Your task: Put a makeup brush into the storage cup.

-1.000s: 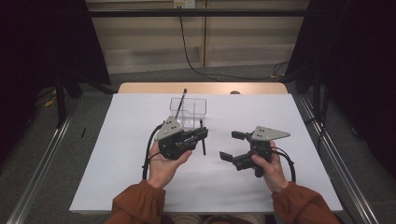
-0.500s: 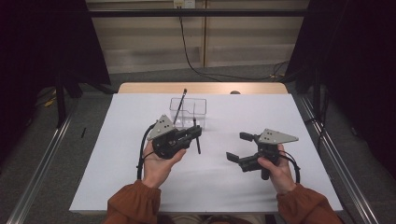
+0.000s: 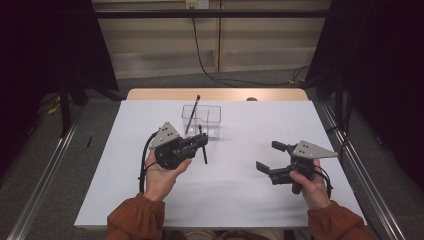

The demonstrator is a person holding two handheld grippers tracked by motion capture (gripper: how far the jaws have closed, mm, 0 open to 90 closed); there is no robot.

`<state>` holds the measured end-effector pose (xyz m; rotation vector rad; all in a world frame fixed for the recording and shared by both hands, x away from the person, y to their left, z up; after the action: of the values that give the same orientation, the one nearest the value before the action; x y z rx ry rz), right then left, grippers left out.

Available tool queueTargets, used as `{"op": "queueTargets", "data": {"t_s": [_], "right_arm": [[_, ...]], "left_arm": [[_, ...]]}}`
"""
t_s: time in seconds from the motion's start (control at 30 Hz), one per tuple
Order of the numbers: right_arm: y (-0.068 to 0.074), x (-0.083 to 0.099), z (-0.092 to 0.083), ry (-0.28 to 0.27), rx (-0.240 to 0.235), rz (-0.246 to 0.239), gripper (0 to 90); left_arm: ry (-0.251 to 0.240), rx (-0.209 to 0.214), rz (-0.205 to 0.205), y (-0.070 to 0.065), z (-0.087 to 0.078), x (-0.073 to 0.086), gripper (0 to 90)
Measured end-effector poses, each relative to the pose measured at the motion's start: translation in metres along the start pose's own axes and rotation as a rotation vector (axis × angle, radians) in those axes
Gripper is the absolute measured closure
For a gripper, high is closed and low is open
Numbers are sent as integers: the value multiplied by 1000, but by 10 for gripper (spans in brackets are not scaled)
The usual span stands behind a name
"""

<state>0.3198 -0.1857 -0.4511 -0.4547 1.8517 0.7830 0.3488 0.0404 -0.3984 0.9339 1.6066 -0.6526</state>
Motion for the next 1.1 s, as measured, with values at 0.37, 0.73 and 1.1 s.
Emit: {"op": "queueTargets", "data": {"t_s": [0.37, 0.73, 1.1], "right_arm": [[-18, 4, -19, -13, 33, 42, 28], [-35, 9, -37, -15, 125, 72, 8], [-43, 12, -56, -43, 175, 61, 8]], "left_arm": [[9, -25, -2, 15, -12, 2, 839], [13, -48, -10, 30, -20, 3, 839], [39, -64, -2, 48, -20, -1, 839]]}}
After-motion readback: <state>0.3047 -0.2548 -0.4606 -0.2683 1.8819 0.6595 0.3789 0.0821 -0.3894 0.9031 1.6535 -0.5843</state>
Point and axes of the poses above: each handheld gripper's, and its own axes: z roughly forward along the jaws, x roughly out of its underside, y roughly to its left, the point moved 9 cm from there along z, roughly forward along the jaws, and after that the axes turned 13 degrees about z, right-handed, at the moved point
